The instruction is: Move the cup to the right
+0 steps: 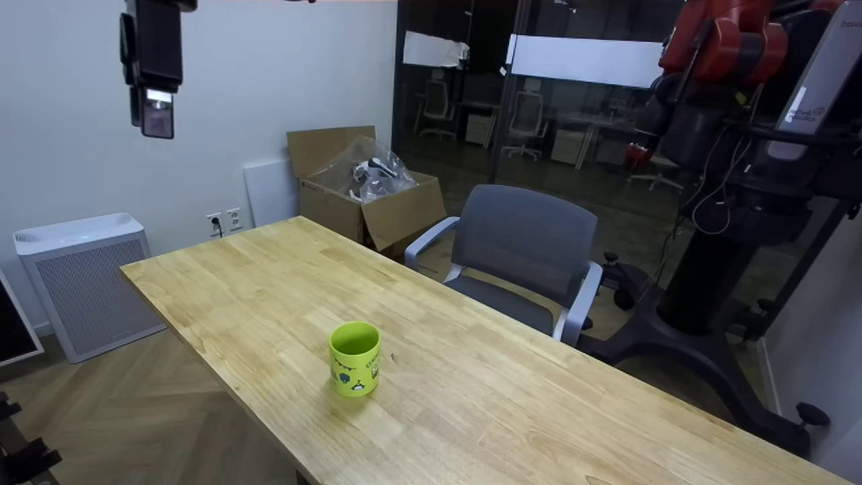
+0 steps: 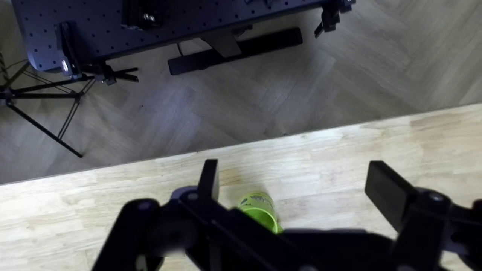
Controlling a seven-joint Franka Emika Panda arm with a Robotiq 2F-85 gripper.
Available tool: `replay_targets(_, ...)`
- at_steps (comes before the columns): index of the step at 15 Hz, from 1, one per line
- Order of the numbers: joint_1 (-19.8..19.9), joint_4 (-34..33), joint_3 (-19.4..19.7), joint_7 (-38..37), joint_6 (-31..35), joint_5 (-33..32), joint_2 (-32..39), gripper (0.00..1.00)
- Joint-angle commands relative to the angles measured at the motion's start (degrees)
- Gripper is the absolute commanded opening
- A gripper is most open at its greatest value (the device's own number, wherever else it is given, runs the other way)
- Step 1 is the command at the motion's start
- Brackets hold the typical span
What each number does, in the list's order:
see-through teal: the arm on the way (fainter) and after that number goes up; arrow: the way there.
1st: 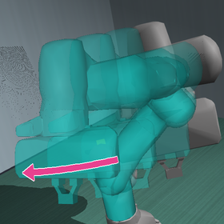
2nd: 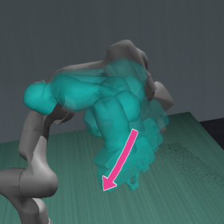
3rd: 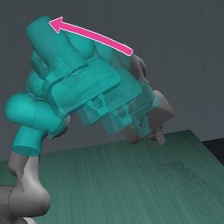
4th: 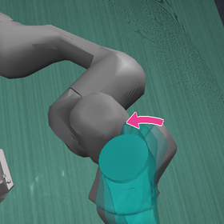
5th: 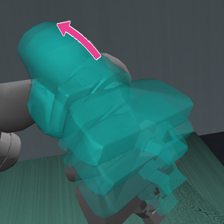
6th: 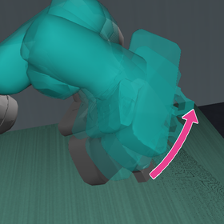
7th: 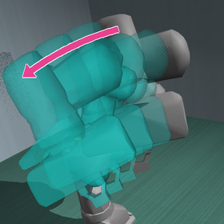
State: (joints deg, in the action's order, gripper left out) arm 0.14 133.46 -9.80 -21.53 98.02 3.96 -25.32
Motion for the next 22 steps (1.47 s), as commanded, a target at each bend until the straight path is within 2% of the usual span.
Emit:
replay_targets(1,1.9,-2.08,2.17,-0.89,7.89,-1.92,5.57,1.0)
replay_targets(5,4.3,-3.79,4.8,-0.97,23.54,-5.73,14.79,1.0)
replay_targets(8,4.52,-6.46,6.43,-1.17,30.51,-7.86,22.91,1.0)
replay_targets(14,1.54,-10.98,8.5,-1.82,33.81,-11.32,35.54,1.0)
replay_targets(15,1.6,-7.96,8.91,0.26,34.58,-9.18,32.24,1.0)
replay_targets(17,0.87,-9.1,9.26,0.25,34.86,-9.62,35.06,1.0)
replay_targets(20,0.57,-9.39,9.48,0.66,35.07,-9.85,35.71,1.0)
replay_targets(22,0.59,-7.76,9.44,2.06,37.96,-8.04,36.17,1.0)
